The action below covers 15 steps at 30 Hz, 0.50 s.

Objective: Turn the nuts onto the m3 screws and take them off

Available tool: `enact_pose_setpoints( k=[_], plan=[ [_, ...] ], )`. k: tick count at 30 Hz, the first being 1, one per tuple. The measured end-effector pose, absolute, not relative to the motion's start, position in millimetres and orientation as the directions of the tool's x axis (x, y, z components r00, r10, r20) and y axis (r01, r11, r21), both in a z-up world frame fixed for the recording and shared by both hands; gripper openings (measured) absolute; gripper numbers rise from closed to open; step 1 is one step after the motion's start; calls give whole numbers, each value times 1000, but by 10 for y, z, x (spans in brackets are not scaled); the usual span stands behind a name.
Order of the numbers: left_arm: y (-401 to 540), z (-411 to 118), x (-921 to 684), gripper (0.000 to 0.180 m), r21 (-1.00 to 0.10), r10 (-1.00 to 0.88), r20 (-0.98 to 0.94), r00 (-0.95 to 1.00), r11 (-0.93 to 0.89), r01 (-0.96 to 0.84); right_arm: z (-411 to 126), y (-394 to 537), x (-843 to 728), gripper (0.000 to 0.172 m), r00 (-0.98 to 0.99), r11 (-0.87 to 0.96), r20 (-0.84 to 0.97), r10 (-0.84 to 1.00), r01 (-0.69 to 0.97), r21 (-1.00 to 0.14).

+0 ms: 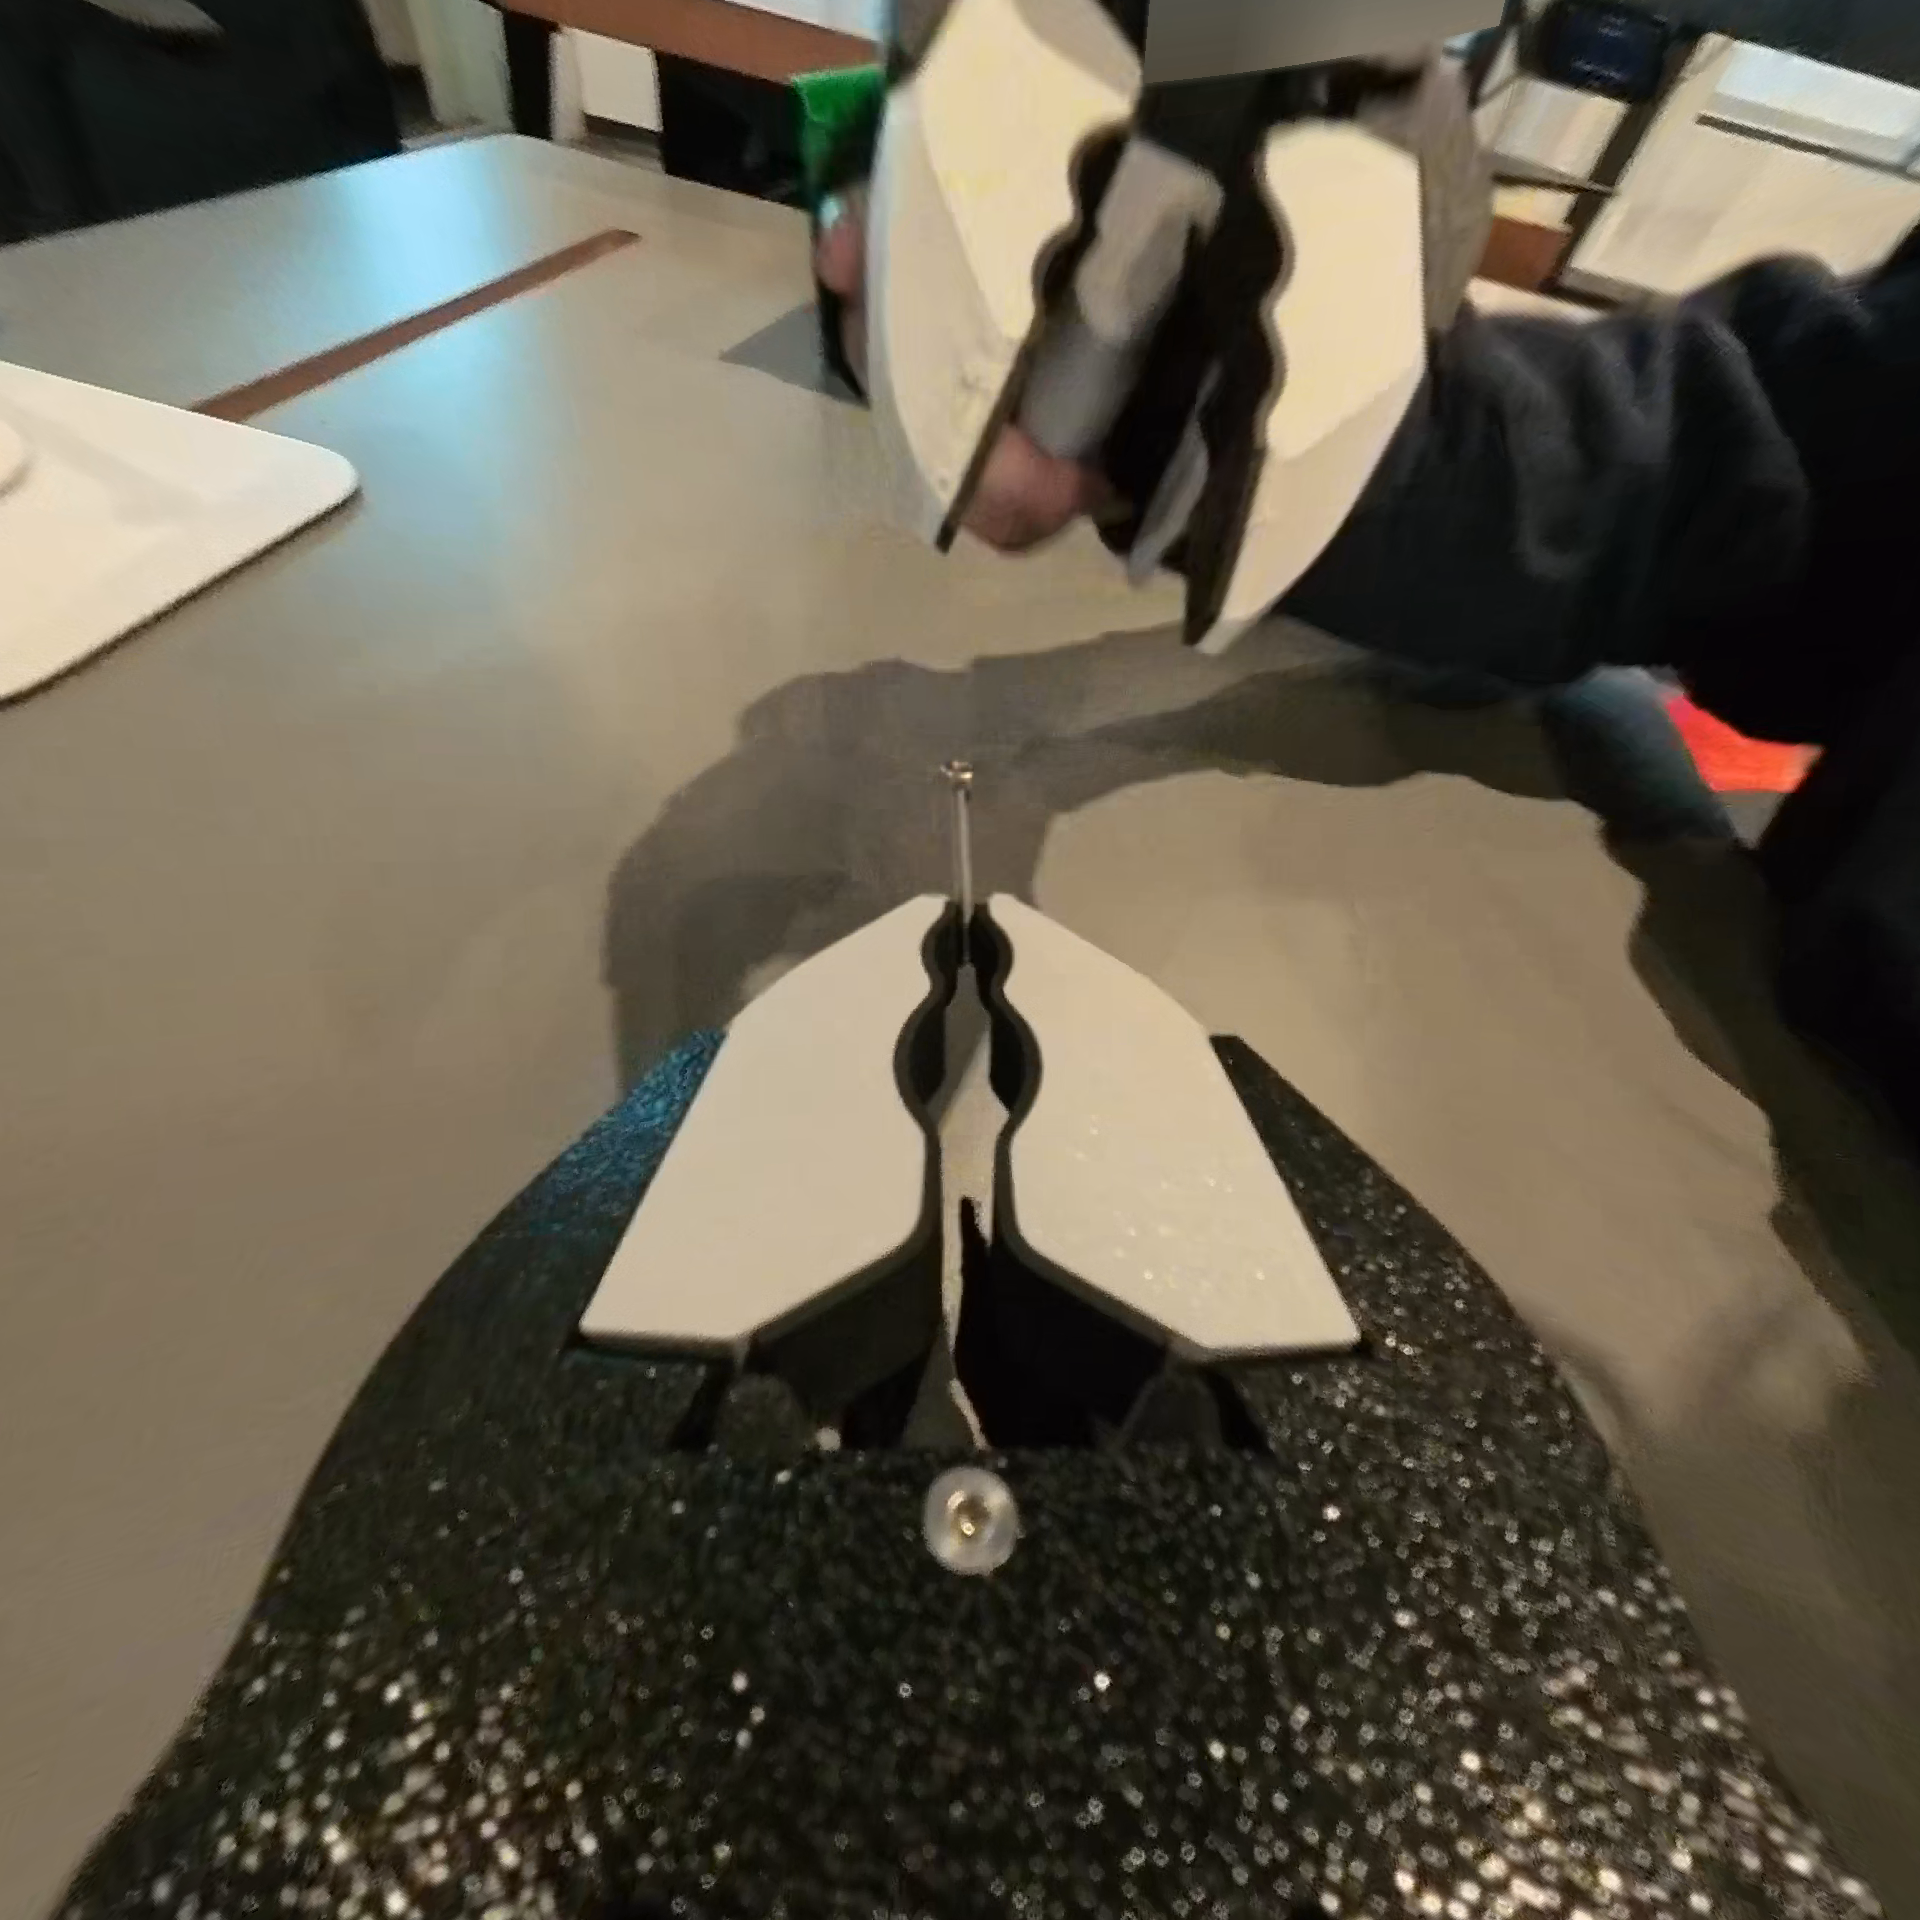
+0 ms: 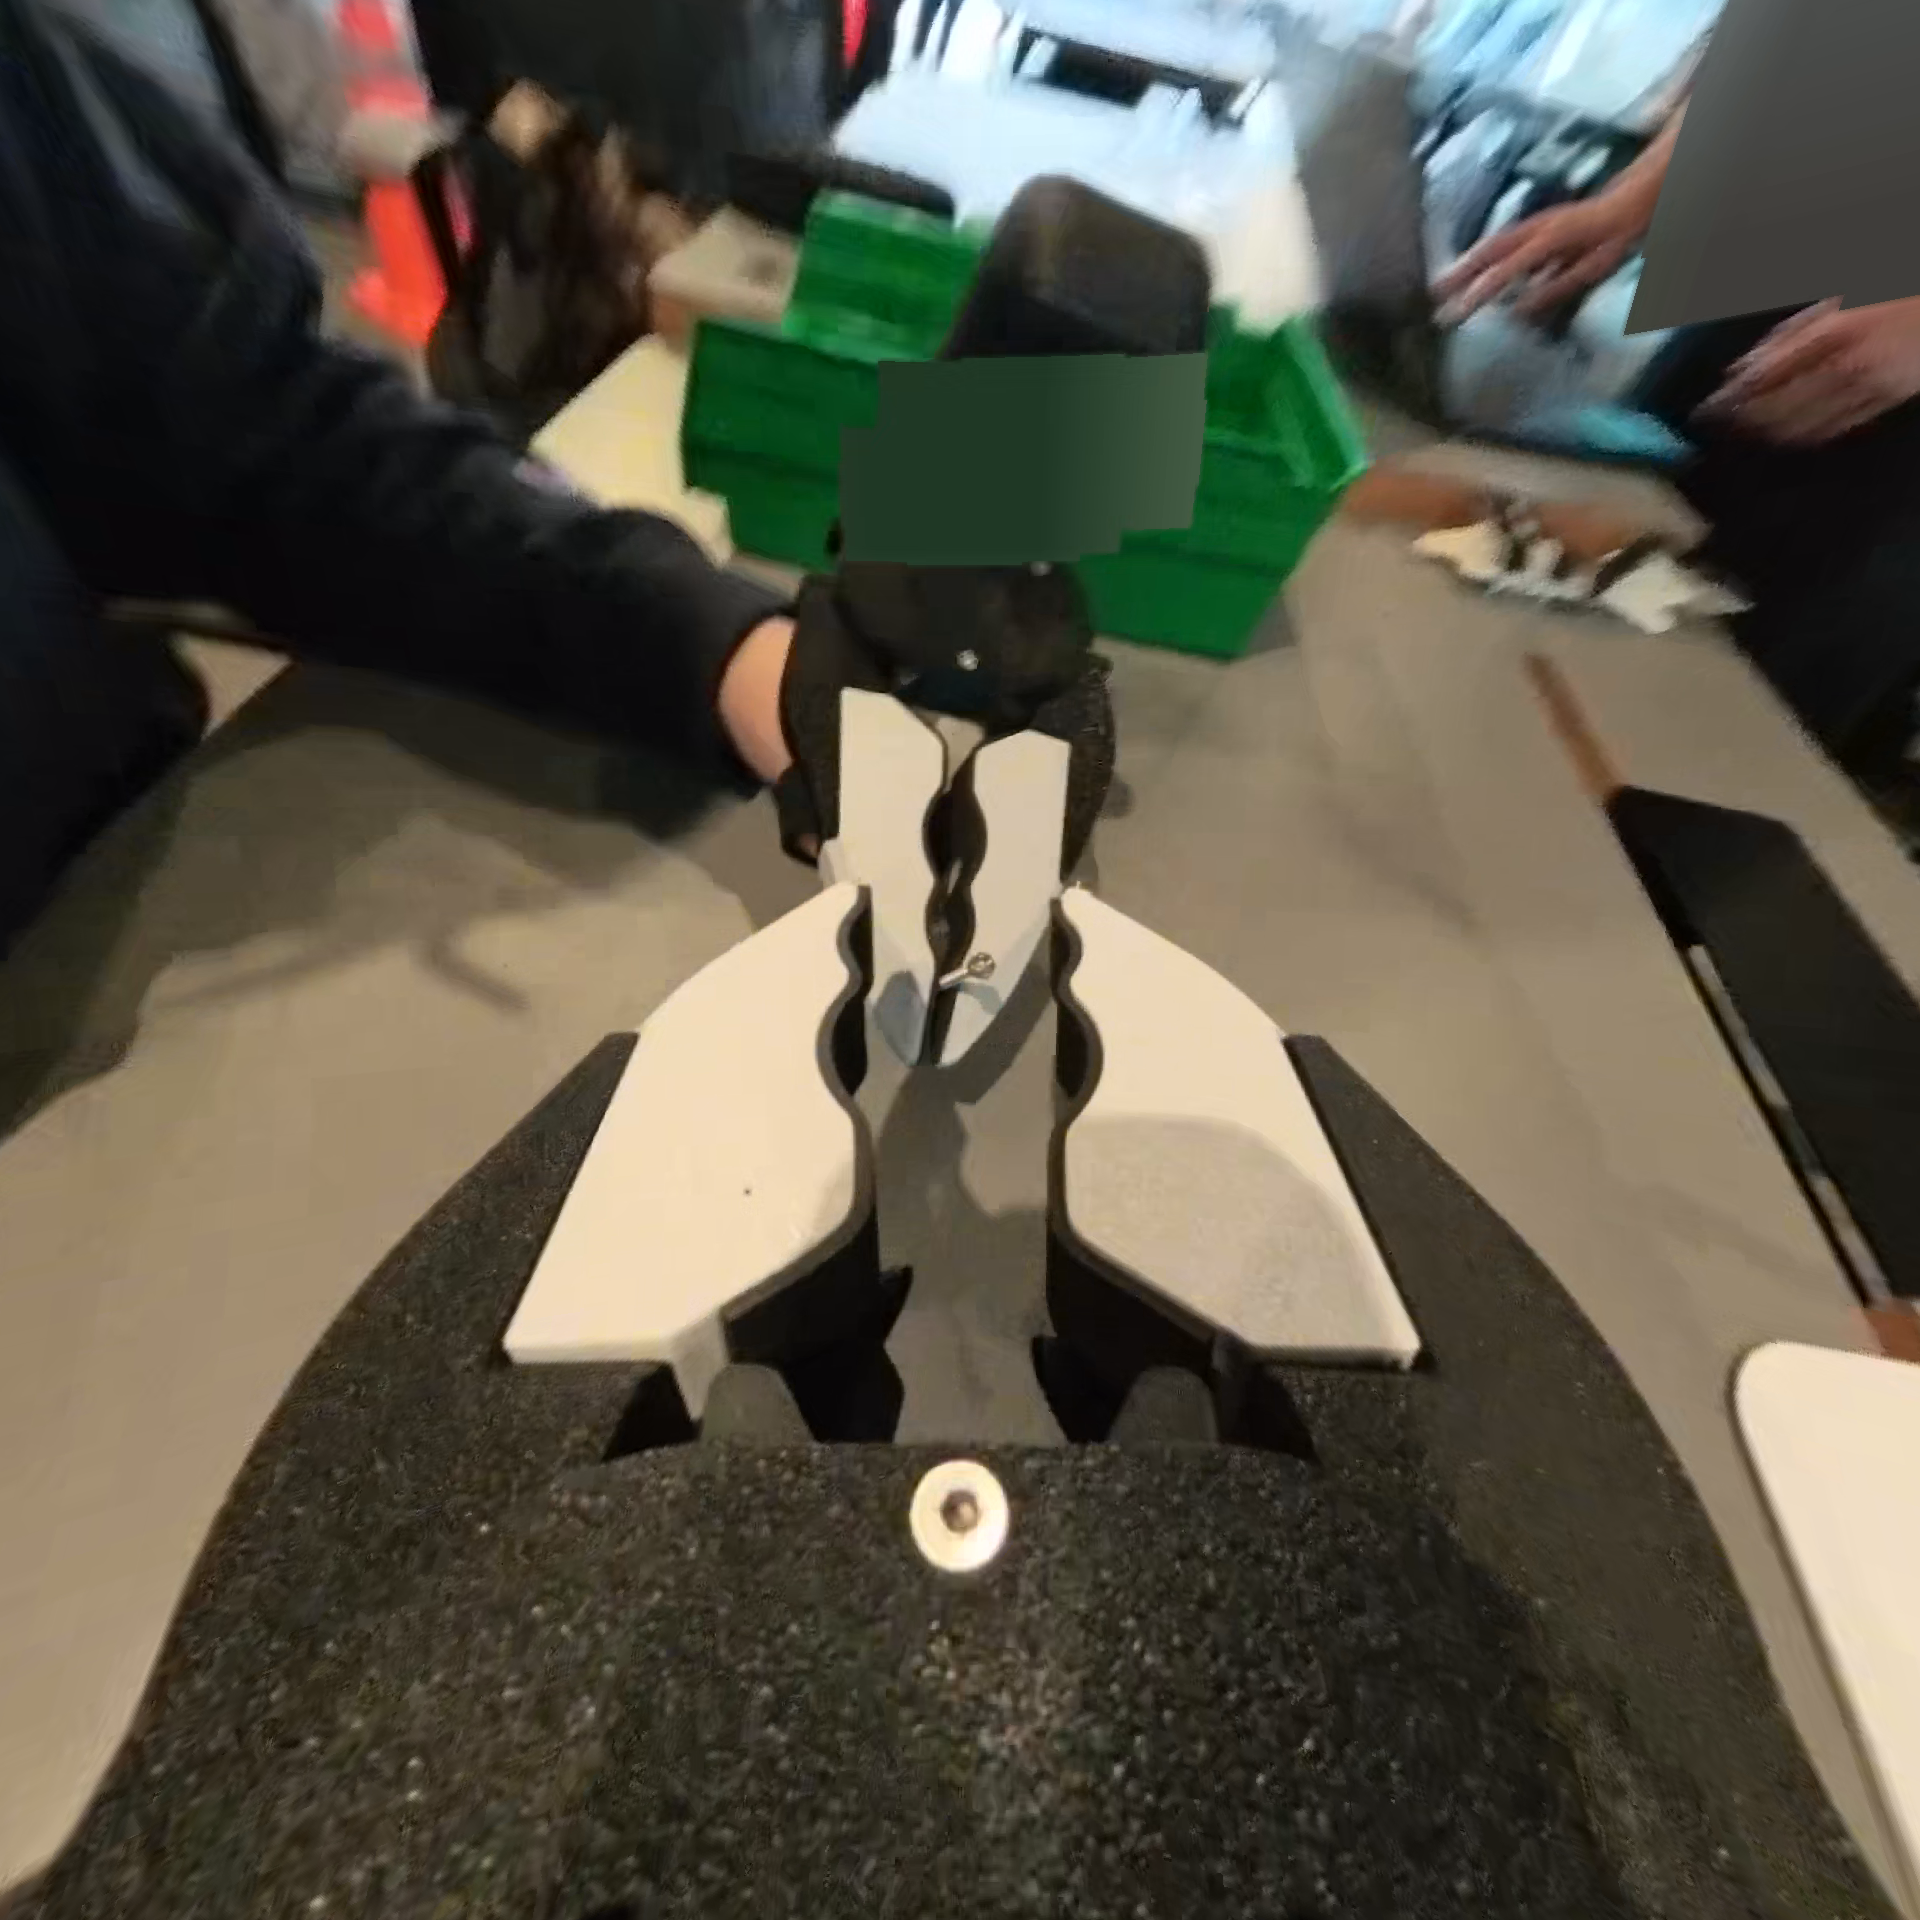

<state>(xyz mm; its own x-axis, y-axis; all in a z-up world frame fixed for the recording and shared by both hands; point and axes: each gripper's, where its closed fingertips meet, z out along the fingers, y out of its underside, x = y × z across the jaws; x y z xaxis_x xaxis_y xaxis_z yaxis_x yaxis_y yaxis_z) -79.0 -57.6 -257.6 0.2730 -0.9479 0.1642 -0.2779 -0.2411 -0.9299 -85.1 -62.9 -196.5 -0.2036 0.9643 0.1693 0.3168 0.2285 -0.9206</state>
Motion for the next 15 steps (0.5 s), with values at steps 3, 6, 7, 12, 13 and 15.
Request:
enact_pose_setpoints(
  k=[3, 6, 7, 12, 13, 15],
  plan=[
    [-674, -2602, -751, 2, -919, -962, 192, 192, -245, -309, -1964, -667, -865, 25, -369, 370, 217, 904, 421, -828],
    [-777, -2621, -722, 2, -909, -970, 219, 110, -243, -337, -2080, -768, -833, 20, -530, 485, 197, 825, 484, -728],
    [-805, -2624, -717, 2, -907, -970, 229, 86, -244, -344, -2136, -798, -823, 19, -570, 525, 196, 798, 498, -691],
    [-881, -2639, -705, 2, -898, -968, 251, 27, -243, -366, -2350, -863, -826, 16, -675, 662, 222, 703, 509, -550],
    [-886, -2635, -705, 2, -899, -968, 252, 23, -243, -365, -2372, -871, -828, 15, -685, 672, 220, 694, 508, -539],
    [-892, -2632, -707, 2, -900, -967, 254, 17, -243, -363, -2389, -852, -832, 13, -693, 688, 228, 684, 508, -518]
  ],
)
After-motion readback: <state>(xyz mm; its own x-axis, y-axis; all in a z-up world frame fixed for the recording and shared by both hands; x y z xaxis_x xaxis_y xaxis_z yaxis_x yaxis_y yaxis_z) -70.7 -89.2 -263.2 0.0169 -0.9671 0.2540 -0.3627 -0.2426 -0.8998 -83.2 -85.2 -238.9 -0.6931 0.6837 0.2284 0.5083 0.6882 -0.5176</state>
